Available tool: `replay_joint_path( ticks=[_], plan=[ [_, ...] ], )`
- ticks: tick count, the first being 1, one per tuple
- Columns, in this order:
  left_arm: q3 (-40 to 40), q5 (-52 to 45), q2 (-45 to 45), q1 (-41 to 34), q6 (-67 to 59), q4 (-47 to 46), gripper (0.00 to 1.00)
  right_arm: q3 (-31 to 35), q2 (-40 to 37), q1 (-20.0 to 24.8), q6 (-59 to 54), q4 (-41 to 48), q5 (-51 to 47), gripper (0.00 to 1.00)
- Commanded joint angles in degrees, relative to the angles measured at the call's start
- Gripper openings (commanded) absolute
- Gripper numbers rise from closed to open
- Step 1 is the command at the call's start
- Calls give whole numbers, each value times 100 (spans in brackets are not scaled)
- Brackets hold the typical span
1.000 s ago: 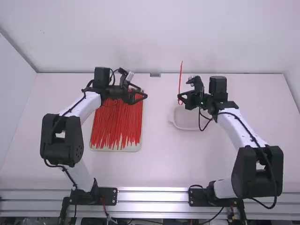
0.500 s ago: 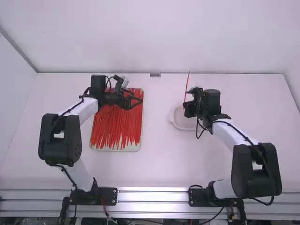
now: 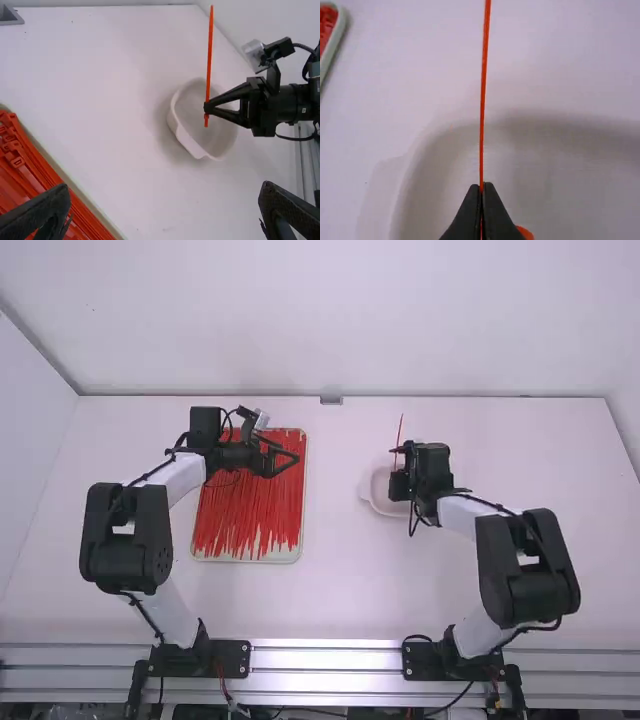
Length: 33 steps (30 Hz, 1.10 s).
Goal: Fasten the cable tie
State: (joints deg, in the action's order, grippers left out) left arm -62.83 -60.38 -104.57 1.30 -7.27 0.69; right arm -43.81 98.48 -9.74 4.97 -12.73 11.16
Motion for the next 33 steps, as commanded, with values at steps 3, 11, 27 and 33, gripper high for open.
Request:
replay_joint_path(
  ticks=[3, 11, 27, 33],
  plan=[
    [22, -166, -11, 22, 22, -9, 99, -61, 0, 0, 44, -7, -52, 11],
    [20, -153, 42, 22, 44, -20, 99, -50, -2, 57, 278, 46, -50, 99],
    [22, 741, 990, 22, 407, -1209, 99, -46, -1517, -308, 428, 1427, 81, 99],
    [22, 883, 1565, 20, 295, -1738, 99, -46, -2044, -551, 498, 1845, -83, 99]
  ],
)
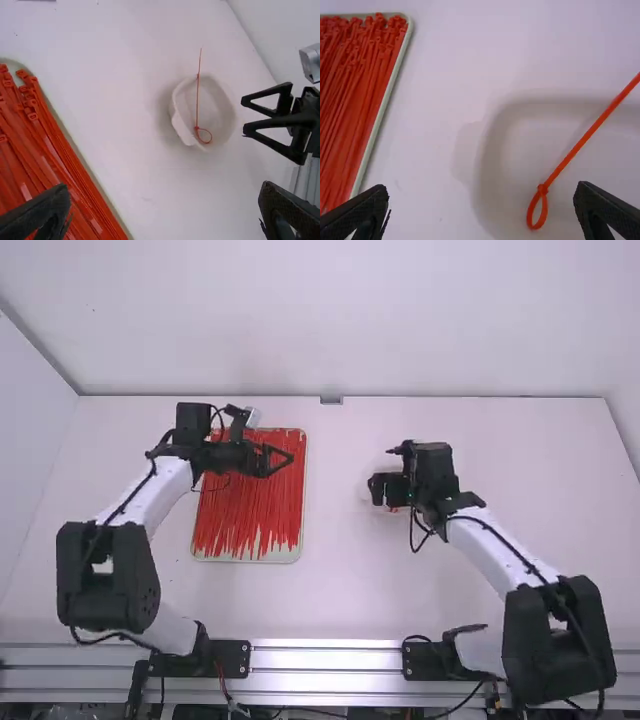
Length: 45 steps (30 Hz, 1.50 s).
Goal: Fasten the cable tie
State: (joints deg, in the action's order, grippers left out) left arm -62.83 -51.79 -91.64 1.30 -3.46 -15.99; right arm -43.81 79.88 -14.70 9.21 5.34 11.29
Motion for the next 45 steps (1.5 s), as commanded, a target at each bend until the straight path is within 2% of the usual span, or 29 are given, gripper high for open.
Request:
replay_joint_path(
  ticks=[1, 4, 8, 13, 22, 26, 40, 45],
  plan=[
    [22, 35, 402, 20, -111, -181, 99, -46, -273, -109, 190, 105, -186, 99],
    [65, 89, 612, -22, -68, -267, 98, -2, -439, -144, 212, 133, -365, 99],
    [306, 330, 852, -130, 173, -26, 94, 243, -685, 101, -34, -112, -611, 94],
    [694, 718, 1241, -130, 346, 362, 87, 653, -1094, 510, -443, -521, -1020, 87],
    [1560, 1584, 2106, -130, 346, 1227, 72, 1580, -2022, 1438, -921, -534, -1129, 71],
    [2058, 2082, 2605, -130, 346, 1599, 63, 2109, -2551, 1470, -921, -534, -1129, 62],
    [3917, 3941, 4464, -130, 346, 1599, 31, 3987, -4429, 1470, -921, -534, -1129, 29],
    [4520, 4544, 5067, -130, 346, 1599, 20, 4381, -5002, 1470, -921, -534, -1129, 19]
  ],
)
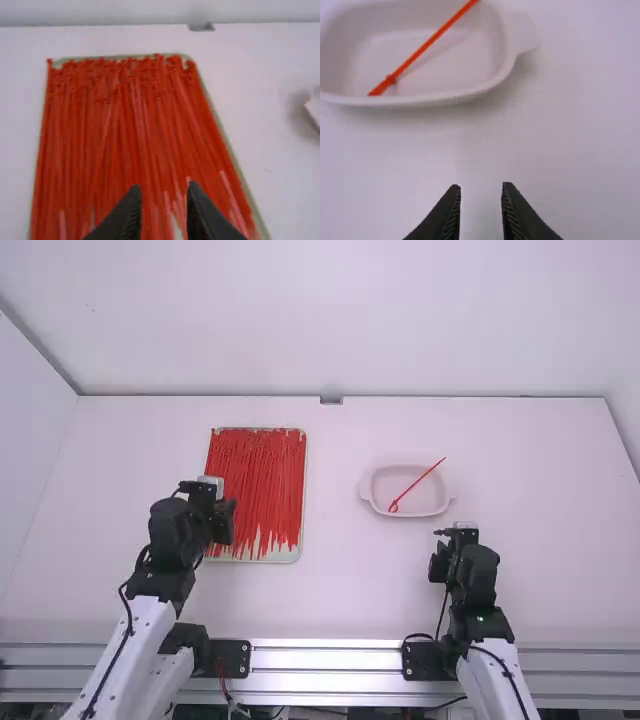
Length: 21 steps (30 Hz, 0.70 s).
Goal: Fasten the cable tie
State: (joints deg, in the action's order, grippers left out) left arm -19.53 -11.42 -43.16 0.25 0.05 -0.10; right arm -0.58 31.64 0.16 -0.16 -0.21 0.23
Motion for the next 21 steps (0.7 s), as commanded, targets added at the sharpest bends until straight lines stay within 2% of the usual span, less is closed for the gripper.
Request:
replay_joint_path(
  ticks=[1, 5, 10, 16, 21],
  plan=[
    [327, 644, 356, -25, -5, 10, 18, 58, -307, -16, 16, 21, -23, 17],
    [819, 1136, 848, -25, -5, 10, 9, 58, -765, -16, 16, 21, -23, 9],
    [1365, 1142, 1393, -25, -5, 10, 0, 58, -1263, -16, 16, 21, -23, 0],
    [1953, 1142, 1999, -25, -5, 10, 0, 58, -1806, -16, 16, 21, -23, 0],
    [1953, 1142, 2474, -25, -5, 10, 0, 58, -2221, -16, 16, 21, -23, 0]
  ],
)
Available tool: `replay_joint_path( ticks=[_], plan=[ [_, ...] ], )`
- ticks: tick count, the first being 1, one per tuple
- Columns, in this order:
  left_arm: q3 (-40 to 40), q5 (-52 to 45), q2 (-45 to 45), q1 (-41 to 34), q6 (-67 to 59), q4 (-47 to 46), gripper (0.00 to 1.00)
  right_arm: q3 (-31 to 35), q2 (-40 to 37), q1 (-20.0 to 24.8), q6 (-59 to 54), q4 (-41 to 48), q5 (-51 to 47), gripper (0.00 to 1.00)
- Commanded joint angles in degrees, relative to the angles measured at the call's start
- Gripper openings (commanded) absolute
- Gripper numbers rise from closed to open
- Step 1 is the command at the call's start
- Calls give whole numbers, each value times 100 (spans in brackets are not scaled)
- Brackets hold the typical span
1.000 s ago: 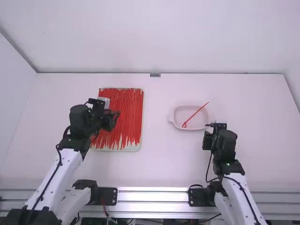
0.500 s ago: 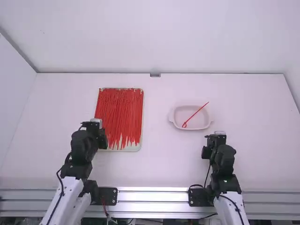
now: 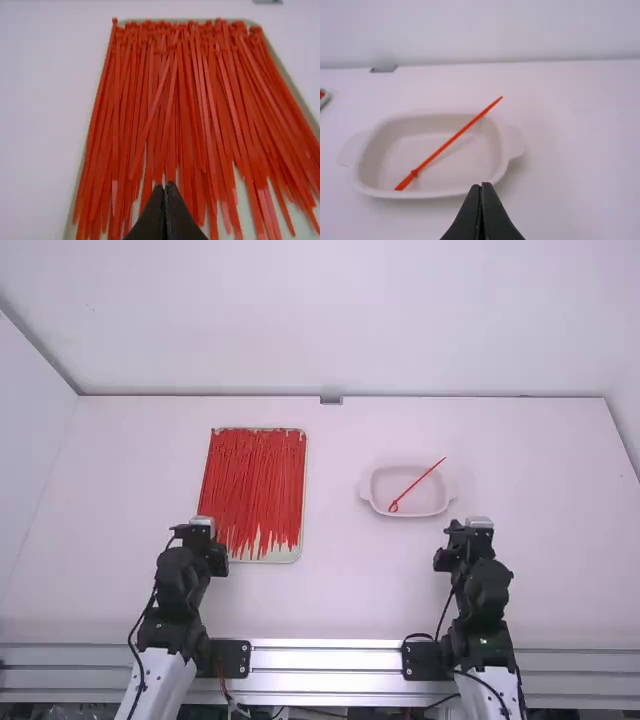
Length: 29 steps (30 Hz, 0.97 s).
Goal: Fasten the cable tie
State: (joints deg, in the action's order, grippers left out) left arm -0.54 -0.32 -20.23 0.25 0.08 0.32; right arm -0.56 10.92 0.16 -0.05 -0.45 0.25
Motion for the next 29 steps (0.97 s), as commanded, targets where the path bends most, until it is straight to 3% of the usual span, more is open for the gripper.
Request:
replay_joint_path(
  ticks=[1, 15, 29],
  plan=[
    [54, 32, 252, -25, -8, -32, 0, 56, -210, -16, 5, 45, -25, 0],
    [54, 32, 1311, -25, -8, -32, 0, 56, -1084, -16, 5, 45, -25, 0],
    [54, 32, 2023, -25, -8, -32, 0, 56, -1092, -16, 5, 45, -25, 0]
  ],
)
